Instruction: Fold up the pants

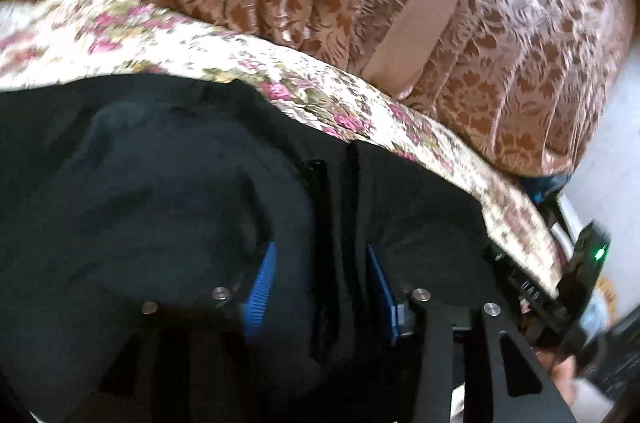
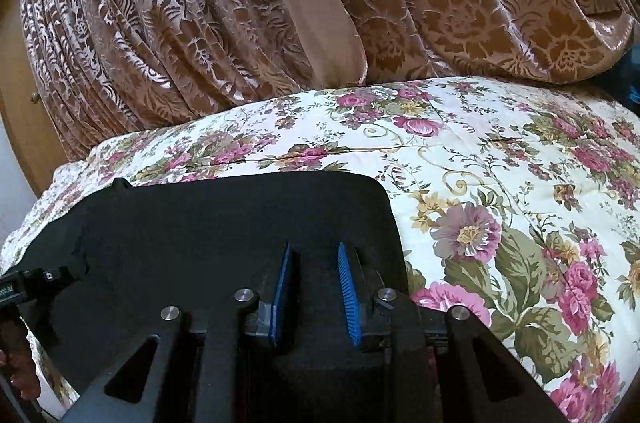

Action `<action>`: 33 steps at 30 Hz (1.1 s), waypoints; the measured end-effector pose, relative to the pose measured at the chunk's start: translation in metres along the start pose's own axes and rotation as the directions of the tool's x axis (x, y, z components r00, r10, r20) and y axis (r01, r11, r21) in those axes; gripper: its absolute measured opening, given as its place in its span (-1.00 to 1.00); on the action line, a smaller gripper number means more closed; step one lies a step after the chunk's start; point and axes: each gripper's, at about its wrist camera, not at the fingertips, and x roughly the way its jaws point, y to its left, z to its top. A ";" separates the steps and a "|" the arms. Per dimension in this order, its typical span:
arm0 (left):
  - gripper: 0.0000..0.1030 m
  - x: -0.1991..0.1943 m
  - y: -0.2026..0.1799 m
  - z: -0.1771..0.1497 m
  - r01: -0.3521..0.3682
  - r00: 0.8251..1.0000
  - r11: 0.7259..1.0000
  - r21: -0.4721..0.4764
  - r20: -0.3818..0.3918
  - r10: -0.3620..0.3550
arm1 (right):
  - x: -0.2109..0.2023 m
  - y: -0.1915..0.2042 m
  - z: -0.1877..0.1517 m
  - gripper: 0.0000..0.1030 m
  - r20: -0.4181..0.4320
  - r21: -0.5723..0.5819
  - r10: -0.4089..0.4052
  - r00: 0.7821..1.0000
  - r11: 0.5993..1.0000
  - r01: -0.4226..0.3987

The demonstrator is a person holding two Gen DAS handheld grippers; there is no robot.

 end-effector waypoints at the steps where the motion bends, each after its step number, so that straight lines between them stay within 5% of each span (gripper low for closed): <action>1: -0.04 -0.005 0.003 0.001 0.002 1.000 1.000 -0.019 0.006 -0.002 | 0.000 -0.002 0.000 -0.52 0.004 0.007 0.006 1.000 1.000 -0.006; 7: 0.07 -0.051 0.020 0.001 -0.116 0.984 0.991 -0.072 0.131 0.125 | 0.000 -0.001 0.001 -0.52 -0.002 0.015 -0.003 1.000 1.000 0.003; 9: 0.38 -0.068 0.034 0.001 -0.152 0.969 0.981 -0.124 0.177 0.172 | 0.000 -0.001 0.001 -0.52 0.000 0.021 -0.002 1.000 1.000 0.002; 11: 0.43 -0.084 0.050 0.000 -0.175 0.951 0.967 -0.186 0.220 0.215 | -0.001 0.000 -0.001 -0.52 0.010 0.021 -0.004 1.000 1.000 0.004; 20: 0.60 -0.133 0.117 -0.021 -0.324 0.873 0.860 -0.394 0.225 0.432 | -0.001 0.004 -0.003 -0.51 0.025 -0.022 -0.027 0.999 0.999 0.027; 25: 0.60 -0.145 0.139 -0.032 -0.192 0.902 0.847 -0.495 0.251 0.351 | -0.001 0.004 -0.002 -0.51 0.022 -0.020 -0.025 0.999 0.999 0.026; 33: 0.60 -0.163 0.143 -0.040 -0.170 0.883 0.830 -0.531 0.291 0.367 | 0.000 0.005 -0.002 -0.51 0.020 -0.018 -0.026 0.999 0.999 0.026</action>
